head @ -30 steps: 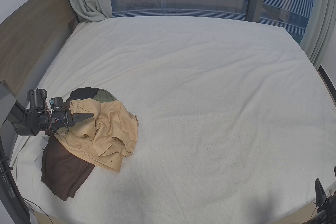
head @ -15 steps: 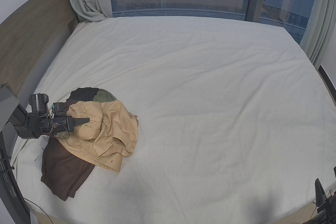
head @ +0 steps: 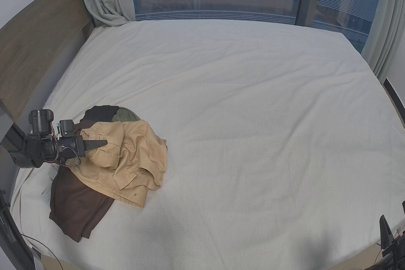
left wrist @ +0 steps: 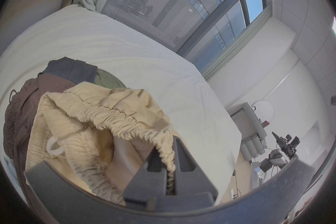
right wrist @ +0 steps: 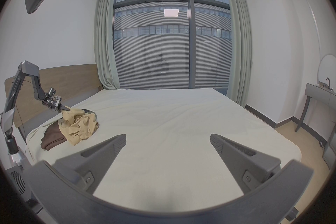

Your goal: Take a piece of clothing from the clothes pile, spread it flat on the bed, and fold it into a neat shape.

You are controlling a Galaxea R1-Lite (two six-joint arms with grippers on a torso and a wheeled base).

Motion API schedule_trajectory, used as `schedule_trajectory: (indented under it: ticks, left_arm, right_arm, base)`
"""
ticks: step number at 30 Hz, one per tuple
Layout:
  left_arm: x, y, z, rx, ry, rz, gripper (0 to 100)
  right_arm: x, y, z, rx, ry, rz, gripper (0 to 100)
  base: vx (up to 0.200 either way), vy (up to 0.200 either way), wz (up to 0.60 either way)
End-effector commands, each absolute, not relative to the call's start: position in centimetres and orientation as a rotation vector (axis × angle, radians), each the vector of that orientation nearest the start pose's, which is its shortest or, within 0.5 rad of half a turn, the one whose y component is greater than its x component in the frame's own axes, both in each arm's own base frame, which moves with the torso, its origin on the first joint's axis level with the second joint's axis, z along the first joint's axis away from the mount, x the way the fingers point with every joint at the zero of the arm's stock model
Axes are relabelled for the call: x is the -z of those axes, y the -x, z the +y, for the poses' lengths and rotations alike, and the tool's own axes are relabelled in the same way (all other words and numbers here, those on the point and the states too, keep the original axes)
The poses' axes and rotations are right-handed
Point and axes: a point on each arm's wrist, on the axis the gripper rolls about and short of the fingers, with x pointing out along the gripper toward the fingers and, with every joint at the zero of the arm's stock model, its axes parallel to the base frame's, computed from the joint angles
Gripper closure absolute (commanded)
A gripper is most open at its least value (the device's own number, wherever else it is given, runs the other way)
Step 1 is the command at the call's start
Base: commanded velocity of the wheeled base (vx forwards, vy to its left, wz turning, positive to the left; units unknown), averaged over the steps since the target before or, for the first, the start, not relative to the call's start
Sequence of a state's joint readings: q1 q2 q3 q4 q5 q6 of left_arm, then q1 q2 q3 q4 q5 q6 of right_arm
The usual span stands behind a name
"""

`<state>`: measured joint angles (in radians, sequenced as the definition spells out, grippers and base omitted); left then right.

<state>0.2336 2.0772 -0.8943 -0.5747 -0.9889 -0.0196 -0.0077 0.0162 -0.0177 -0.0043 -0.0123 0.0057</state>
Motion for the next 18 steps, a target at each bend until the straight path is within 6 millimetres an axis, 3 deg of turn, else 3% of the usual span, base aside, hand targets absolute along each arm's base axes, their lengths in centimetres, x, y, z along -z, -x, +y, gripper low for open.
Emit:
schedule_trajectory:
  ticks: [1, 9, 18]
  left_arm:
    - [-10.8, -33.5, 5.7, 0.736, 0.360, 0.467, 100]
    - [-11.5, -31.3, 4.7, 0.758, 0.352, 0.458, 100]
    - [-11.6, -31.3, 2.3, 0.828, 0.336, 0.443, 100]
  right_arm:
    - [-7.6, 2.2, 0.0, 0.020, -0.005, 0.001, 0]
    - [-7.6, 2.2, 0.0, 0.020, -0.005, 0.001, 0]
    - [-7.6, 2.2, 0.0, 0.021, -0.008, 0.003, 0]
  base:
    - [0.000, 0.000, 0.00]
    - [0.000, 0.000, 0.00]
    - [0.000, 0.000, 0.00]
